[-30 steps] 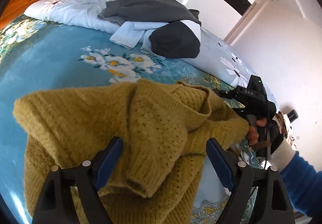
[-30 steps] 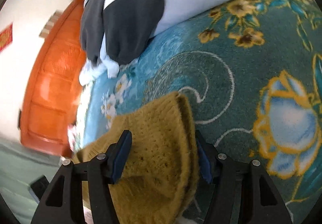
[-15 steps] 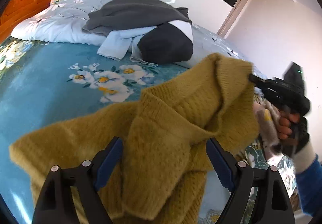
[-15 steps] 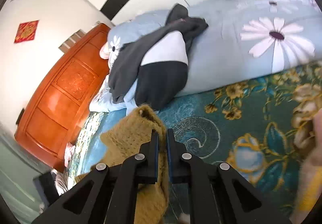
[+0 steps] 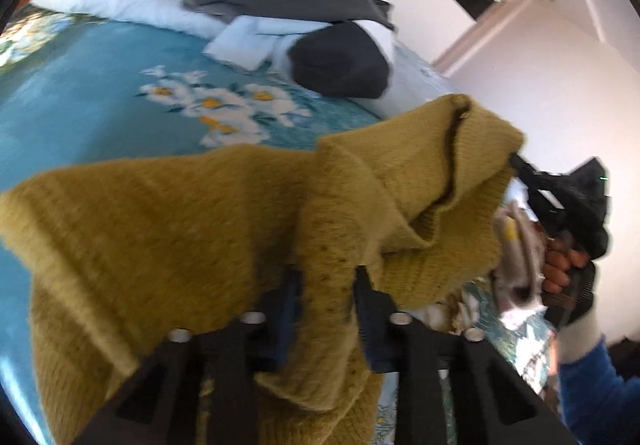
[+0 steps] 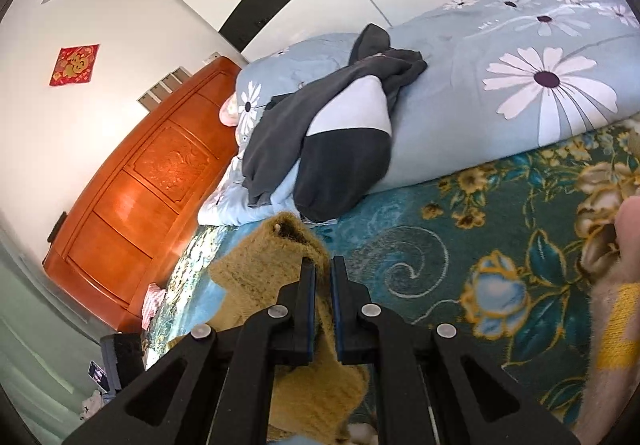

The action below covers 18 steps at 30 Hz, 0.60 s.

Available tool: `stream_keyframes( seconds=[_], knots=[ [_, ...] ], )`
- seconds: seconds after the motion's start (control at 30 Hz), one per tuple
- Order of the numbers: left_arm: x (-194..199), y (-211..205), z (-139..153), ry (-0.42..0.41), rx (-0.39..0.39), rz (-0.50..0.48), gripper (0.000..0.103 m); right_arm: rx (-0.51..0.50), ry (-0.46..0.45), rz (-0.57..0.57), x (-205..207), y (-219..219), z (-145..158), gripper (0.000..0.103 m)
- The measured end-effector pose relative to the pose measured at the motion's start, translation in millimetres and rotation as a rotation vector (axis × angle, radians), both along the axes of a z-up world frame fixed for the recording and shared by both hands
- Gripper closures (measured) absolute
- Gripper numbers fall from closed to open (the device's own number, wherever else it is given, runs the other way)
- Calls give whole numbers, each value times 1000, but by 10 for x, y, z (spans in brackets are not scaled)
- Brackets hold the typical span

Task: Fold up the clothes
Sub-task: 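Hold the sweater with both grippers and lift it to shake it open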

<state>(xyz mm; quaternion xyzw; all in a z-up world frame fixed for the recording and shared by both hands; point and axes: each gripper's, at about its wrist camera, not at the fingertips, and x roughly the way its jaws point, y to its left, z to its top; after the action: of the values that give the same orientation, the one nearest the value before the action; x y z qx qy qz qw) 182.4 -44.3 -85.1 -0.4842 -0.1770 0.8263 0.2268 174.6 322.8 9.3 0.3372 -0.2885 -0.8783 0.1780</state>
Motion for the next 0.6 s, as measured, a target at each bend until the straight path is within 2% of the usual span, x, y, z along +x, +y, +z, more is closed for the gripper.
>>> stream_keyframes(
  seconds=[0.07,0.17,0.27,0.37,0.5,0.6],
  knots=[
    [65,-29,67,19,-42,45,91,14,8,1,5,-73,93,96],
    [171,-103,415,117,-106,108,92,22,49,6,20,-189,337,96],
    [302,-221,1056,274,-183,161,93,7,140,21,68,-270,761,103],
    [439,-327,1684,404,-228,186,93,-22,257,42,132,-328,1274,103],
    [708,-309,2249,533,-329,206,93,65,344,115,274,-565,1753,103],
    [905,-288,2399,583,-390,226,93,75,326,157,352,-663,1666,103]
  ],
)
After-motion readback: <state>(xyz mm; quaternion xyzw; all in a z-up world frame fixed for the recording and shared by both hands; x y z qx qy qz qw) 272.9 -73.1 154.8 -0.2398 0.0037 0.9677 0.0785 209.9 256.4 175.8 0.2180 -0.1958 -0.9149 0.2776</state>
